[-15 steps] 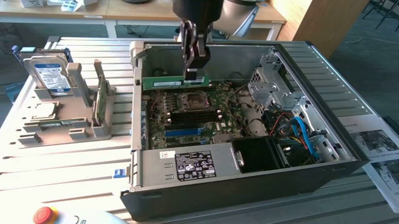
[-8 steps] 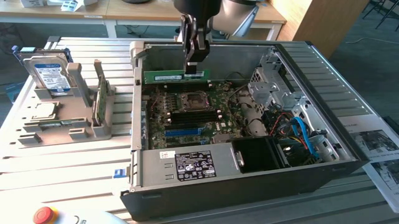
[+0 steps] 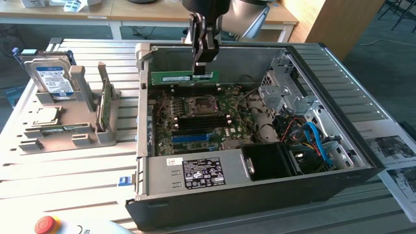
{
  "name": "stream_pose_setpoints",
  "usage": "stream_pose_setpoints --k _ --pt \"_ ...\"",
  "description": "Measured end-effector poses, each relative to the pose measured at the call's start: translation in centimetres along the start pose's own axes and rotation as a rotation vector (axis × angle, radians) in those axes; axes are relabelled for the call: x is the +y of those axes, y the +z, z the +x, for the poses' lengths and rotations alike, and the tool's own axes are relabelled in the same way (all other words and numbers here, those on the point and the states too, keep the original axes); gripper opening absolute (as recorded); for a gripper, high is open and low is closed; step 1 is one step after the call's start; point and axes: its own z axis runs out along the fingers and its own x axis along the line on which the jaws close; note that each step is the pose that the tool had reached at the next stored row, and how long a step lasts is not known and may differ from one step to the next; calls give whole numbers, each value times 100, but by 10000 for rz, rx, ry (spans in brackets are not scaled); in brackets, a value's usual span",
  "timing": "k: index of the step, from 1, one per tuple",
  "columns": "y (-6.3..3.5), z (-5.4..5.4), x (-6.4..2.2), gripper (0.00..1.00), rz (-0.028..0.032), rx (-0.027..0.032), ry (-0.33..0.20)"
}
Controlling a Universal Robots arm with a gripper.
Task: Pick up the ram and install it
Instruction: 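Pick up the ram and move it above insertion slot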
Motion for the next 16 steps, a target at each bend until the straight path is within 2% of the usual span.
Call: stream_pose_setpoints --k 4,16 --pt "0 0 -27 12 0 0 3" --pt "-8 10 -406 12 0 0 0"
